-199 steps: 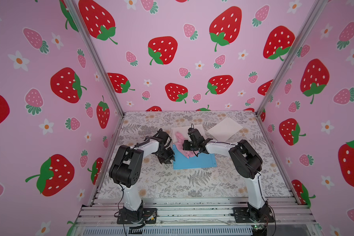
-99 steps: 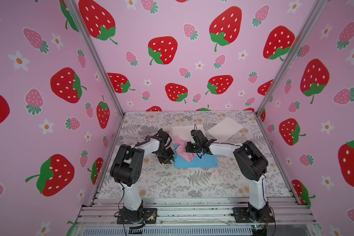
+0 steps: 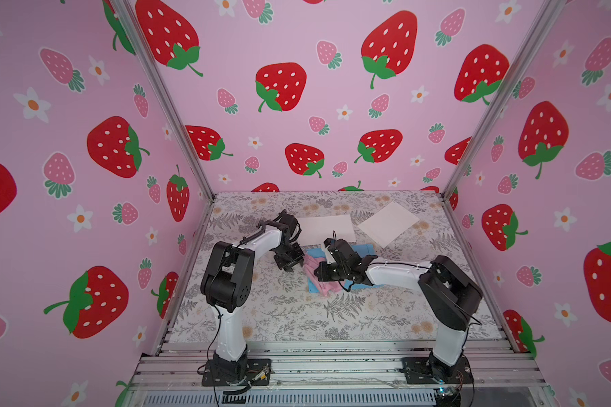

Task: Wipe the drawing tablet
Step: Wipe the dirt from the drawing tablet.

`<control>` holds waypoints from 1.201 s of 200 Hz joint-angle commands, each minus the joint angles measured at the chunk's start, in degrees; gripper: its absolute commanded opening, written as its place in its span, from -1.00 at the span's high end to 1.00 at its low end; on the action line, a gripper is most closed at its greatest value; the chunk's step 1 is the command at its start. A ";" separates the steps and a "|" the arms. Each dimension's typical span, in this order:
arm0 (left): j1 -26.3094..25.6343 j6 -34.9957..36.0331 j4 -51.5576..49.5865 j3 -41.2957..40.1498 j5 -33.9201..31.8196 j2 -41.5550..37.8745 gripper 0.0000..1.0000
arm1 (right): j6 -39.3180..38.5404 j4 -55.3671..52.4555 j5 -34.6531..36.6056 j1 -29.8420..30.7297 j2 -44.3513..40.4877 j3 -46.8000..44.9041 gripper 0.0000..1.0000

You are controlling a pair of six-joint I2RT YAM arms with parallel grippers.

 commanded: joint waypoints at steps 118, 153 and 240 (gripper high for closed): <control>-4.21 3.37 -8.34 12.68 -3.36 14.39 0.23 | -3.07 -4.77 9.84 1.13 1.60 1.93 1.00; -4.15 2.64 -7.69 9.68 -4.04 15.68 0.39 | -4.45 -0.79 8.69 8.86 4.14 4.46 1.00; -4.17 5.10 -7.21 9.27 -3.95 15.38 0.46 | -1.66 -1.02 10.43 4.34 -1.42 -4.62 1.00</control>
